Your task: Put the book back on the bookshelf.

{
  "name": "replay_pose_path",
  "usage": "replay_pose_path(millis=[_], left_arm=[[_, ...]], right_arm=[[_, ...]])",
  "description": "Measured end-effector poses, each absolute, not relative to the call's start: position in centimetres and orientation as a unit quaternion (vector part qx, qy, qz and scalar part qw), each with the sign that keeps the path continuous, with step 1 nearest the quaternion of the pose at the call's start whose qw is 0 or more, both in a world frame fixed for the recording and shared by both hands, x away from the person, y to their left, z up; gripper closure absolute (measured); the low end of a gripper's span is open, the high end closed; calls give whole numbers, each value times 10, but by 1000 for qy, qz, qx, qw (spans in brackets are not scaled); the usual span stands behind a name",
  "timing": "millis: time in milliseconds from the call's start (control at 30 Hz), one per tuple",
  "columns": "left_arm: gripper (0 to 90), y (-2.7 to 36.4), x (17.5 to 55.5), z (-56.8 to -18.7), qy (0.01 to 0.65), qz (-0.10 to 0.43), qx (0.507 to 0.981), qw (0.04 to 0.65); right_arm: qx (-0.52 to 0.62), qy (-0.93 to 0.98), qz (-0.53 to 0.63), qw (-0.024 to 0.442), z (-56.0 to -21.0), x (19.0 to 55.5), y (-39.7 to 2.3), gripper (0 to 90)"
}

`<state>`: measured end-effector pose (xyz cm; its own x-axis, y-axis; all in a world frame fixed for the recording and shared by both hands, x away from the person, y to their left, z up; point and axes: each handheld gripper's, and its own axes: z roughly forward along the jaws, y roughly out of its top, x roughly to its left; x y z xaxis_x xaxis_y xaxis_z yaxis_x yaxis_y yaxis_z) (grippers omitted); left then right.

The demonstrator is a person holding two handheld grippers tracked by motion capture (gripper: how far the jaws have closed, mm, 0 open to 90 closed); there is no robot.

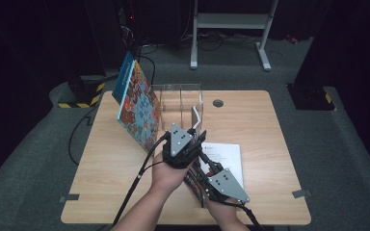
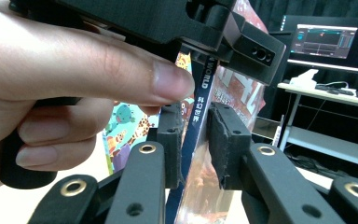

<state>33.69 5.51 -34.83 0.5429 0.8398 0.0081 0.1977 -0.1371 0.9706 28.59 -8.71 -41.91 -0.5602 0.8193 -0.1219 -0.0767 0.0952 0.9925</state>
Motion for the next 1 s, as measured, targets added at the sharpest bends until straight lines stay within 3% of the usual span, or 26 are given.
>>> replay_pose_path(millis=[200, 500, 667, 1000], left_arm=[[776, 53, 336, -347, 368, 302, 687, 549], [799, 55, 340, -348, 354, 305, 691, 552], [835, 58, 343, -351, 357, 292, 691, 557], [836, 77, 343, -354, 360, 310, 674, 565]], right_arm=[[286, 647, 605, 365, -417, 287, -85, 708], [295, 652, 601, 355, -415, 291, -83, 698], [286, 662, 604, 340, -415, 290, -80, 741], [312, 658, 599, 332, -416, 294, -98, 699]])
